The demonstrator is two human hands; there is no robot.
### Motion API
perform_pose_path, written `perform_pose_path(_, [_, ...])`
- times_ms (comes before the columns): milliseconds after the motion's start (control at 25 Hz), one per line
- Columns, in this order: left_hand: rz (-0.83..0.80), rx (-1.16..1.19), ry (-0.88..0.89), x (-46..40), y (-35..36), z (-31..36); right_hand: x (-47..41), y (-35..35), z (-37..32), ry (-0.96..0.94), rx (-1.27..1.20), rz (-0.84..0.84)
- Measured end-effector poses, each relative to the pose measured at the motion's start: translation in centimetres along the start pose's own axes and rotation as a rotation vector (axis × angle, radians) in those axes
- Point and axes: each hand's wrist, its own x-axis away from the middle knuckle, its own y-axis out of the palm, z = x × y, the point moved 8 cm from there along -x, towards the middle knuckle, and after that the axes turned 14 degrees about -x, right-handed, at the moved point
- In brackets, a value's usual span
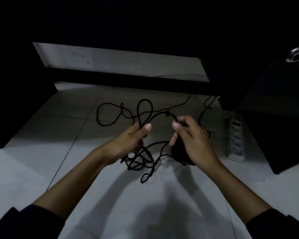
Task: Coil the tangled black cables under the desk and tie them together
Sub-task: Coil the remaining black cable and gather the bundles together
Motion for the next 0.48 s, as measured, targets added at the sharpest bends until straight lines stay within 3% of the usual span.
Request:
perform_pose_path(160, [0.064,0.036,0.133,-0.1,0.9,2.0,-1.0,0.2,-1.1,-0.018,-0.122,0.110])
perform_pose_path(320, [0.036,0.155,0.246,0.0,2.3,3.9,-1.6,1.0,-1.3,-0.039,-0.090,0.189])
perform_pose_path(480, [0.050,0.197,0.200,-0.9,3.2,3.2,-1.4,0.0,-1.2,-0.011,-0.160,0.385])
